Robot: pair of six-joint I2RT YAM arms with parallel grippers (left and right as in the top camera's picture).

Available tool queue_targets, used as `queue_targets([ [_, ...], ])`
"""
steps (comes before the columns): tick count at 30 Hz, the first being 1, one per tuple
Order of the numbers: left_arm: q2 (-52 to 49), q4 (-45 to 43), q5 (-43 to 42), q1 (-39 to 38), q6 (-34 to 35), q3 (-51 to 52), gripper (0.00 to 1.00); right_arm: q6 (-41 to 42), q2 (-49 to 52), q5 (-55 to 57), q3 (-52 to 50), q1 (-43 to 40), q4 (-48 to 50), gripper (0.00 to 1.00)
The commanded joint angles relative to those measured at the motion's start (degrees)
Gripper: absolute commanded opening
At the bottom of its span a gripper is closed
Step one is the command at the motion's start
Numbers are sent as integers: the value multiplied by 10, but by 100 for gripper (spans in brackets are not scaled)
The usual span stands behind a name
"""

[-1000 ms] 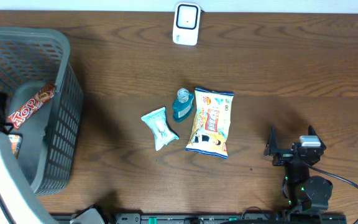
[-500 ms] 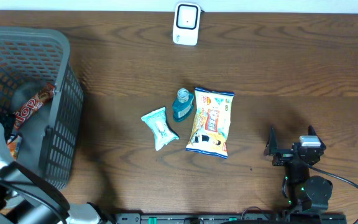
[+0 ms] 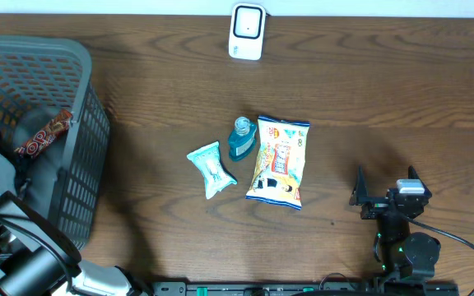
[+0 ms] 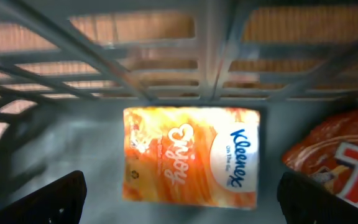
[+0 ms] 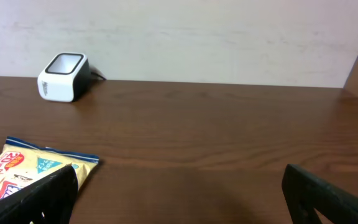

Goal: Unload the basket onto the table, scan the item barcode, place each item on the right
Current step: 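Reach the left gripper into the basket and grasp the orange Kleenex pack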

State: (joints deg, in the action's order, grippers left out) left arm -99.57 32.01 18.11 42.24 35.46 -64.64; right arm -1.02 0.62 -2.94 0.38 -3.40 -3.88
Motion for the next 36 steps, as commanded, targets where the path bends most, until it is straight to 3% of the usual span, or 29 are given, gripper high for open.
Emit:
queue_targets([
  [1,-5,-28,6,2,-9,30,98,6,-3,3,-1,5,-2,99],
  [12,-6,-110,6,2,-9,90,100,6,-3,2,-1,5,-2,99],
  [15,-7,-111,6,2,-10,92,86,6,-3,2,-1,5,-2,99],
  [19,-6,-100,6,2,-10,91,56,6,-3,2,-1,5,-2,99],
  [22,4,-88,6,2,-10,91,44,6,-3,2,-1,5,-2,99],
  [29,104,-47,-27,2,-10,76,43,6,-3,2,-1,5,-2,99],
  [36,323,-40,-194,2,-4,62,43,6,-3,2,-1,5,-2,99],
])
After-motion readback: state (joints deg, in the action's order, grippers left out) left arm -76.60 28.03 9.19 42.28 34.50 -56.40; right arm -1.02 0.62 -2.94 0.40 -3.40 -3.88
